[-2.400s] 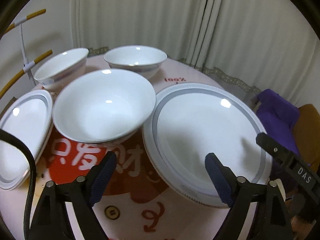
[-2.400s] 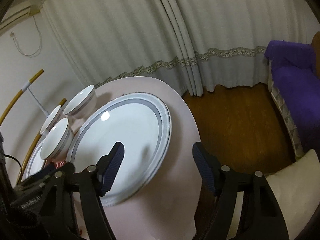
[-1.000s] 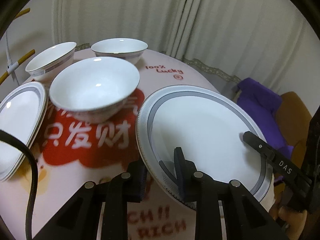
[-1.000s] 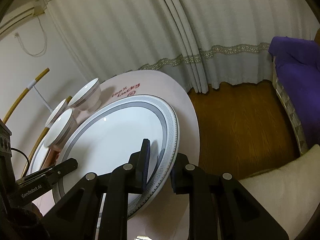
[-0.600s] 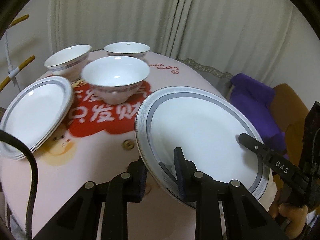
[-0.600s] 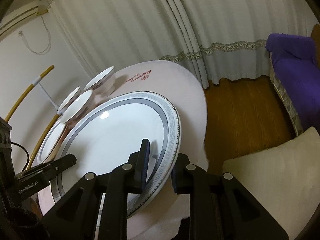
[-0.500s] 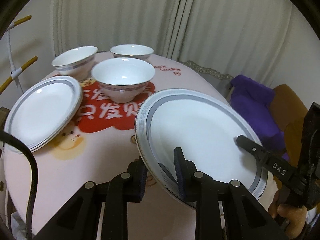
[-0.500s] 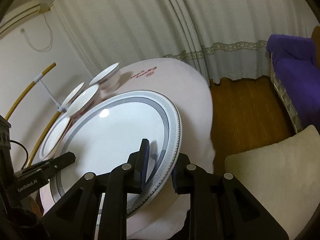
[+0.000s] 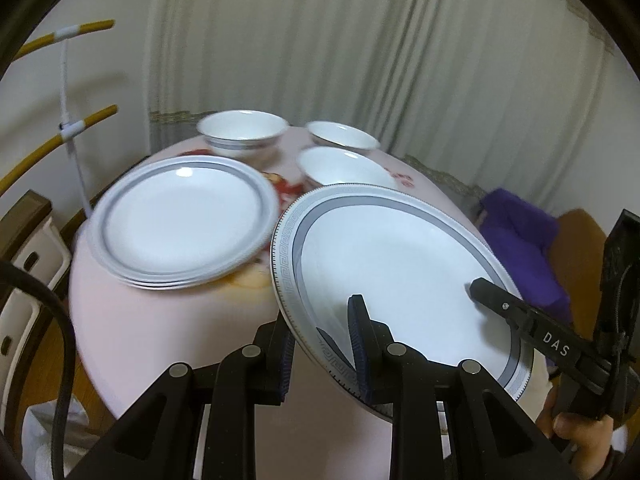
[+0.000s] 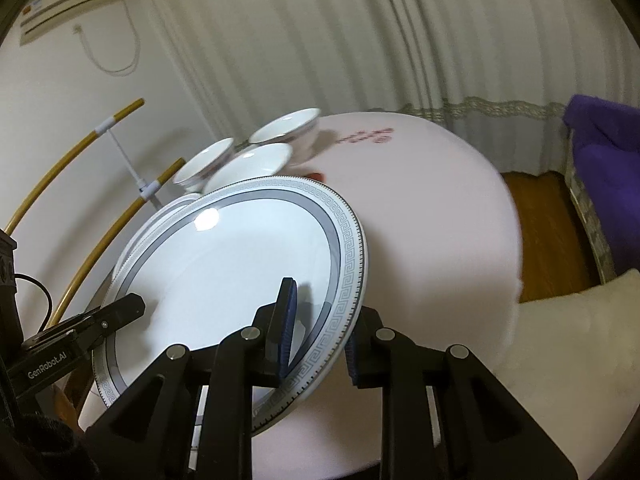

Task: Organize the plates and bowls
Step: 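Lift the gripped plate with both tools and carry it over the plate stack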

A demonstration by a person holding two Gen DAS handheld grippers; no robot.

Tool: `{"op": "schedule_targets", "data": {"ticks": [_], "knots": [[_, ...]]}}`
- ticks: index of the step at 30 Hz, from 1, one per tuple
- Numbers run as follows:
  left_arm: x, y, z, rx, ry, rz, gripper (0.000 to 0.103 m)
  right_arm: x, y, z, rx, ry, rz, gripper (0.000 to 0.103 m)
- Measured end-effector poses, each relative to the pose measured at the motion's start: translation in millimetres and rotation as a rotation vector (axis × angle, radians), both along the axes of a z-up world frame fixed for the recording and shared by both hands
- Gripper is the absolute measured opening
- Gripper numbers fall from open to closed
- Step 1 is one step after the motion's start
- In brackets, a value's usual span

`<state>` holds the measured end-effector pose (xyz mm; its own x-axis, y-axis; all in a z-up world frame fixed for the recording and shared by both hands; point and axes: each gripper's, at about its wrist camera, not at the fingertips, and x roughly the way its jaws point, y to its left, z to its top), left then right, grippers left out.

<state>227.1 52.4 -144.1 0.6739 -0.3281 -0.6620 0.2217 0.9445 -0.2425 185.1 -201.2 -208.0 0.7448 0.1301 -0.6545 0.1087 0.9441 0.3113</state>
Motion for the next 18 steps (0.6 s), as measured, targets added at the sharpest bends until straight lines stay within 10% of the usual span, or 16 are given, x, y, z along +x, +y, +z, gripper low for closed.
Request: {"op": "schedule_targets", "data": {"ticks": [18], "knots": [[-18.0,104.3,13.3,-0.055,-0.019,0.169,0.022,65.9,95.9,5.4,-0.025,-0.008,0.163,0.022]]}}
